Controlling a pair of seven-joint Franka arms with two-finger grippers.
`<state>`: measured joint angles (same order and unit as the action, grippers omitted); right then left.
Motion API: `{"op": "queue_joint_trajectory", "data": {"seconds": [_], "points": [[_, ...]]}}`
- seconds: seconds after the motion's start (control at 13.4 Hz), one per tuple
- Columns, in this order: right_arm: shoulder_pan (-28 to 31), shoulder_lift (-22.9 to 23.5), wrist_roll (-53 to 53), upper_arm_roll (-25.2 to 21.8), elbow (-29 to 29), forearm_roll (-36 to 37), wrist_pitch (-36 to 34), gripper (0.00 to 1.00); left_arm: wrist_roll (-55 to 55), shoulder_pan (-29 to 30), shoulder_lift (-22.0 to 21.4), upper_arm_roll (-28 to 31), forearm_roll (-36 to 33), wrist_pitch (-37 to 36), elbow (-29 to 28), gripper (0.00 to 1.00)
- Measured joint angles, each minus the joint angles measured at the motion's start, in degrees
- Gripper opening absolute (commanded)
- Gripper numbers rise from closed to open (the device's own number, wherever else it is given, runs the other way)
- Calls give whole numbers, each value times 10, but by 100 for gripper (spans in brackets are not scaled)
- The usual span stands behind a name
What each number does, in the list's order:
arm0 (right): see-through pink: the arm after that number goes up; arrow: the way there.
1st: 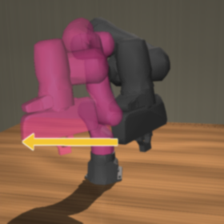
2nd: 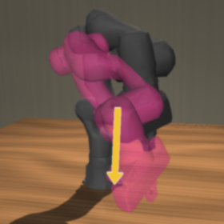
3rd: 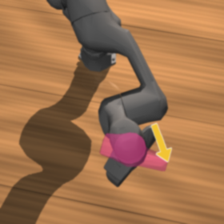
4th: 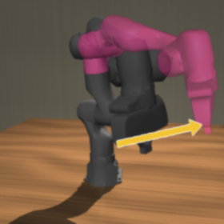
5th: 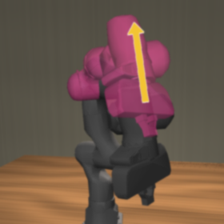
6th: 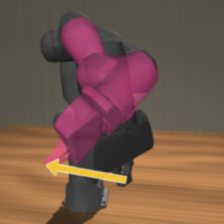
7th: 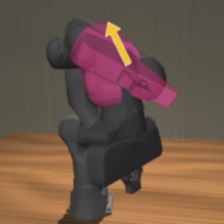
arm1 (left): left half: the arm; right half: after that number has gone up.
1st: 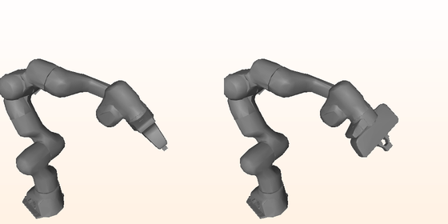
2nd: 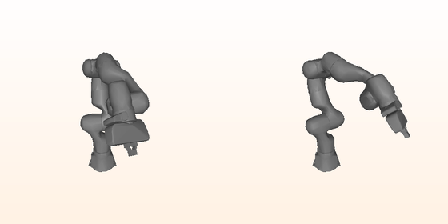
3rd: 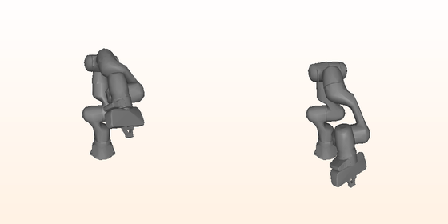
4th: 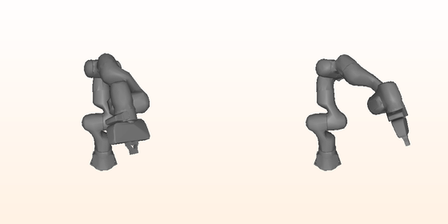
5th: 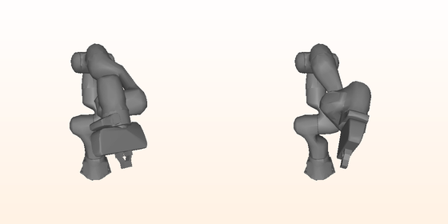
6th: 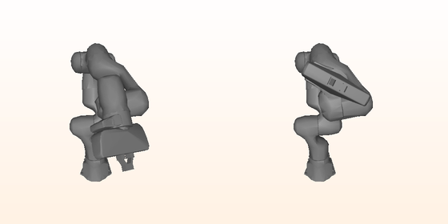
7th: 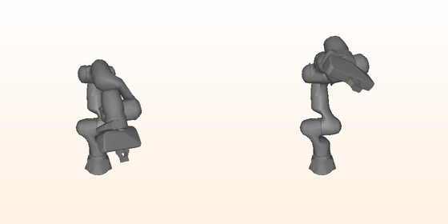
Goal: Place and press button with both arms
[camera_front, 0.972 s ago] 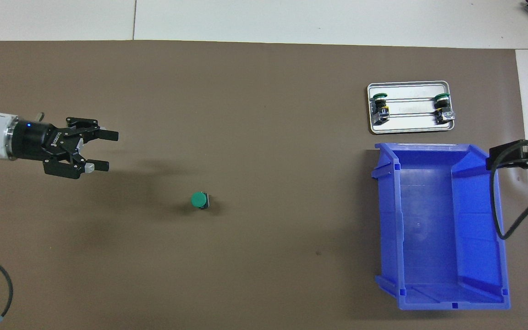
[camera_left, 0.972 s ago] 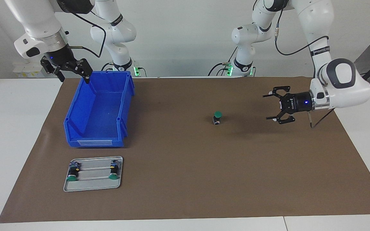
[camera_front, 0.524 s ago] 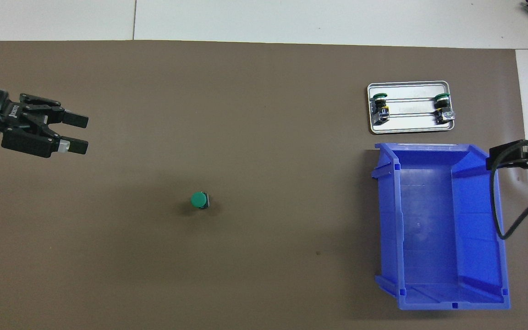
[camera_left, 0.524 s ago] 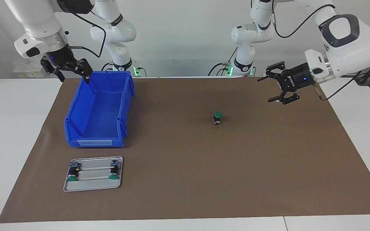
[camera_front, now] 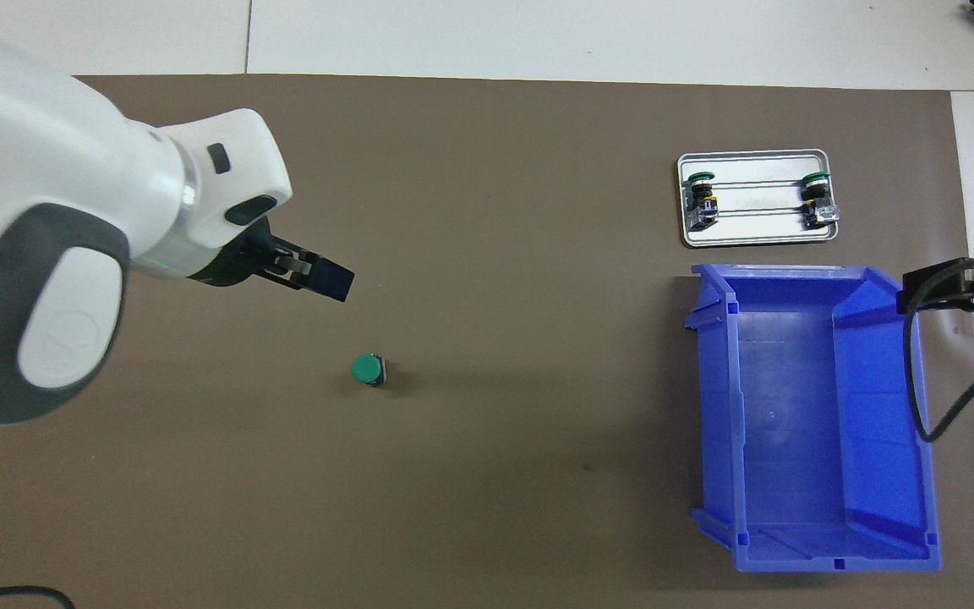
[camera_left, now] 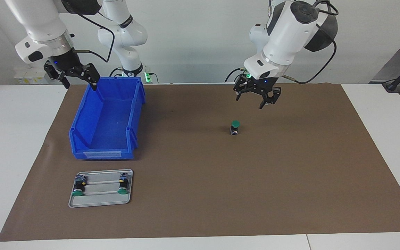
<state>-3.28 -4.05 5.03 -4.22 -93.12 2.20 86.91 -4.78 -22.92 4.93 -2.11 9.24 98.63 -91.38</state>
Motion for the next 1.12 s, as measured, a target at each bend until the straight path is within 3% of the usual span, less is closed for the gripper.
{"op": "queue_joint_trajectory", "data": {"seconds": [0.07, 0.22, 0.3, 0.52, 0.67, 1.12], "points": [[0, 0, 0, 0, 0, 0, 0, 100, -38, -5, -6, 0, -2, 19, -26, 49], [0, 0, 0, 0, 0, 0, 0, 100, -85, -20, -21, 1, -3, 82, -105, 16], [0, 0, 0, 0, 0, 0, 0, 100, -100, -30, -27, 0, -3, 113, -145, 10], [0, 0, 0, 0, 0, 0, 0, 100, -120, -46, -31, 0, -4, 196, -231, 0], [0, 0, 0, 0, 0, 0, 0, 100, -121, -46, -32, 2, -4, 235, -268, 0], [0, 0, 0, 0, 0, 0, 0, 100, -121, -46, -44, 2, -4, 281, -322, 0]]}}
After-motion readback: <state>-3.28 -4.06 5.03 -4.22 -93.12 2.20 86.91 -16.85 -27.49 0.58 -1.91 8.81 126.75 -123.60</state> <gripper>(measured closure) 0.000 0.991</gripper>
